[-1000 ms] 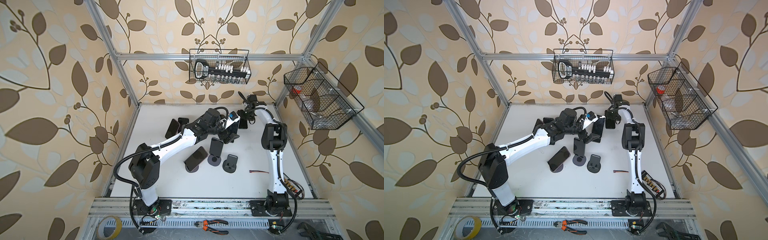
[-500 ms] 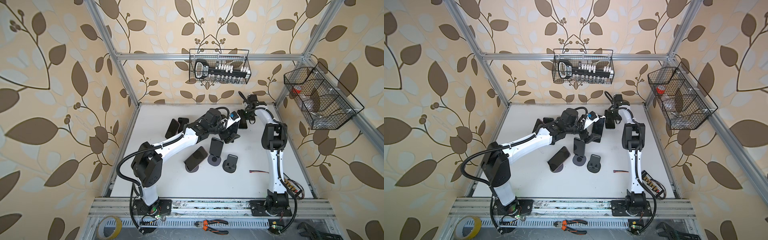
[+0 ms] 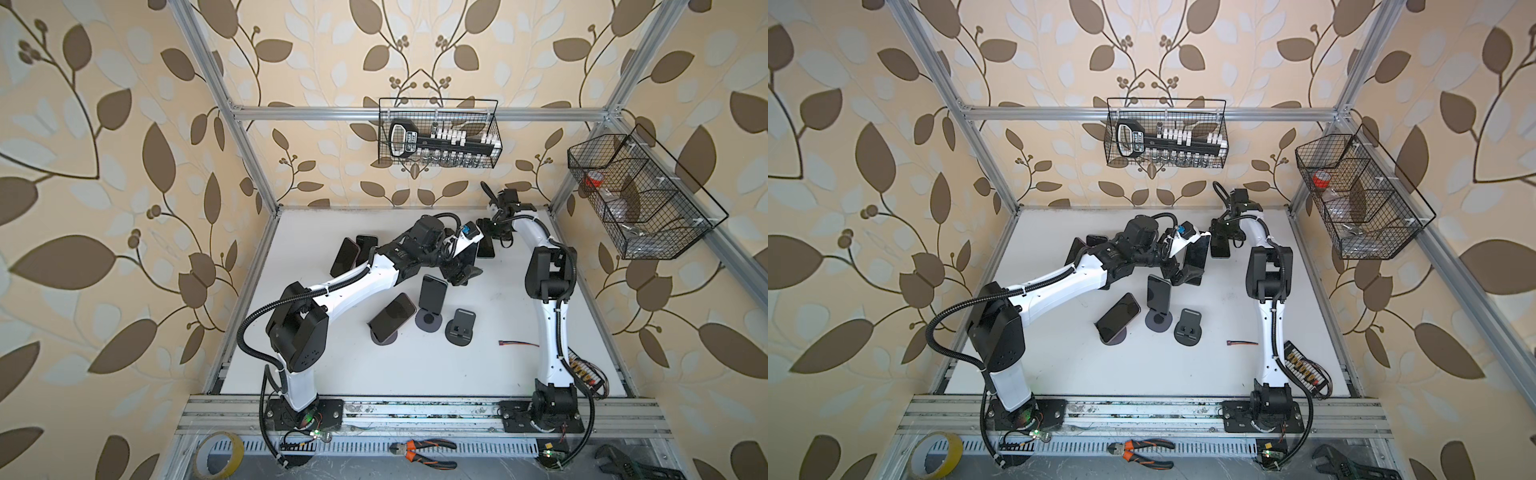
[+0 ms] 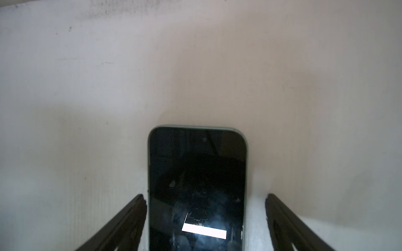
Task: Remove the phone from the phone stand
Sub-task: Place the phone at the top-right of the table.
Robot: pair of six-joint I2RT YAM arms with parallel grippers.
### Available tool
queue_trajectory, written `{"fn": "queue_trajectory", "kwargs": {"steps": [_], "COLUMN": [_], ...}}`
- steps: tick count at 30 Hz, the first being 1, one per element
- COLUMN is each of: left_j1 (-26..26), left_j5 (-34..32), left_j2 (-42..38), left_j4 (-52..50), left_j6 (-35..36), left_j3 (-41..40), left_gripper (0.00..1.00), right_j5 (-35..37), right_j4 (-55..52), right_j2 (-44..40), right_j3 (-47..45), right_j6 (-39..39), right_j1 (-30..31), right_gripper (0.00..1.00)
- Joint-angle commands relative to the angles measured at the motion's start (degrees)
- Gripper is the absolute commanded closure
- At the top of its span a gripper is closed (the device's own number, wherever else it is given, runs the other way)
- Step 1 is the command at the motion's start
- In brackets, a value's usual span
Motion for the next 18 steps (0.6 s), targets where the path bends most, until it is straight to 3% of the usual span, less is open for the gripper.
{"fn": "queue_trajectory", "kwargs": {"steps": [1,18], "left_j1": [-0.36,-0.44], "left_j5": [1.61,3.57], "left_j2": [-0.99,-5.75], "left_j4": [1.35,0.26], "left_j6": [-0.48,-4.30], "left_j3": [2.97,3.93], "left_gripper": [0.01,0.02], "right_j5": [-0.92,1.57], "right_j4": [-1.08,-1.24], "right_j2": [-1.94,-11.18], "right_j3": [-1.02,-4.09], "right_j6": [0.48,1.93], "right_j1": [-0.25,-0.42], "right_gripper": [0.13,0.12]}}
